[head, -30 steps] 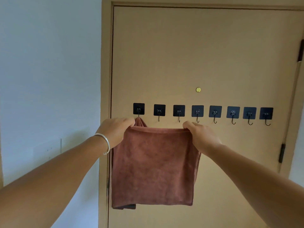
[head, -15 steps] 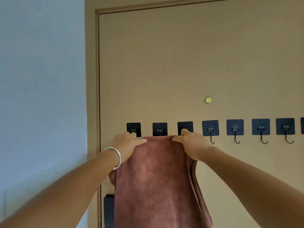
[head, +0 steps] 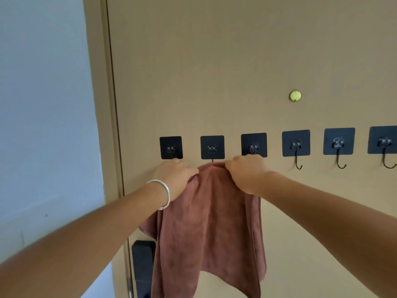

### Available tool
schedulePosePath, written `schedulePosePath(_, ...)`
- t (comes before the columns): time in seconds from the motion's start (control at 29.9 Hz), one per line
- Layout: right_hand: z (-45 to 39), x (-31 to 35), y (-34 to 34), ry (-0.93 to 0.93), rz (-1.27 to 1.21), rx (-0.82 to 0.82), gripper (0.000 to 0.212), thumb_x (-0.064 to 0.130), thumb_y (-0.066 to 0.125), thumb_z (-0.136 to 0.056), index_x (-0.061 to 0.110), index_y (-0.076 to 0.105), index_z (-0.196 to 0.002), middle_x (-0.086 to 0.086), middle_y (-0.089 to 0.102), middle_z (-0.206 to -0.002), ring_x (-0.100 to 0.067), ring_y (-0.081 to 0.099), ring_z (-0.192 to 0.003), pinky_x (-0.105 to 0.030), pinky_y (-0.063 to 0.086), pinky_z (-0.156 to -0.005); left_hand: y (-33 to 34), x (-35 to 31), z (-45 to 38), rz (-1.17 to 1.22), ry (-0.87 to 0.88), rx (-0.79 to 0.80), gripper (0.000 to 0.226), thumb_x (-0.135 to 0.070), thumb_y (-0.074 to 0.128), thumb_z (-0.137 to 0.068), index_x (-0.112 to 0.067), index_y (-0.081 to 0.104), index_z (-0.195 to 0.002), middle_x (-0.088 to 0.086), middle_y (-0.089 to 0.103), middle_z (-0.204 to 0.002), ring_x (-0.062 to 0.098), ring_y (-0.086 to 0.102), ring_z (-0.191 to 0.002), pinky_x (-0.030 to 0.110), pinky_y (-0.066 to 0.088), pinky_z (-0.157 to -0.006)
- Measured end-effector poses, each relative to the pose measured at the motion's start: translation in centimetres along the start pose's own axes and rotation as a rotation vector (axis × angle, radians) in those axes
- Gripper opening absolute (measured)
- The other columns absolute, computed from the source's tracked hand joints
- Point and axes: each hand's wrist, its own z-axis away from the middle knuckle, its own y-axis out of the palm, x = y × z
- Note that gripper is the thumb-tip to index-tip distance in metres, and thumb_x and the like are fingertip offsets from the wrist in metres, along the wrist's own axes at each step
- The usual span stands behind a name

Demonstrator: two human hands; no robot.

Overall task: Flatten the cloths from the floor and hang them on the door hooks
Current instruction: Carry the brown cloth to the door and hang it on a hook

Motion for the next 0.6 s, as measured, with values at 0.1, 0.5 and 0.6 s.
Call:
schedulePosePath(0.1,0.6,1.8,1.0,-0.033,-0.017,0.111,0.022,0.017,0.045,-0.099,0.016,0.057,-0.118,-0.006,0.063,-0.099,-0.026,0.058,-0.079,-0.034,0.045,-0.062,0.9,-1.5,0.1,-0.012,0.06,0.035,0.038,-0.013,0.032,-0.095,-0.031,0.051,-0.123,0.002,0.058,-0.106,0.026,0.055,-0.097,0.036,0.039,-0.076)
schedulePosePath(0.5,2.2,4.3,3.4,-0.064,-0.125,0.064,0.027,0.02,0.054,-0.092,0.017,0.051,-0.118,-0.005,0.058,-0.109,-0.026,0.054,-0.095,-0.036,0.043,-0.072,1.2,-3.0,0.5,0.035,0.12,0.173,0.014,-0.033,0.052,-0.091,-0.021,0.058,-0.095,0.004,0.059,-0.098,0.027,0.057,-0.093,0.036,0.042,-0.072)
schedulePosePath(0.6,3.3,4.8,3.5,-0.072,-0.227,0.18,0.037,0.023,0.06,-0.089,0.013,0.04,-0.119,-0.005,0.062,-0.104,-0.026,0.061,-0.088,-0.035,0.049,-0.067,1.8,-3.2,1.2,0.247,0.088,0.378,0.013,-0.027,0.047,-0.095,-0.016,0.047,-0.102,0.006,0.062,-0.095,0.029,0.06,-0.088,0.04,0.048,-0.075)
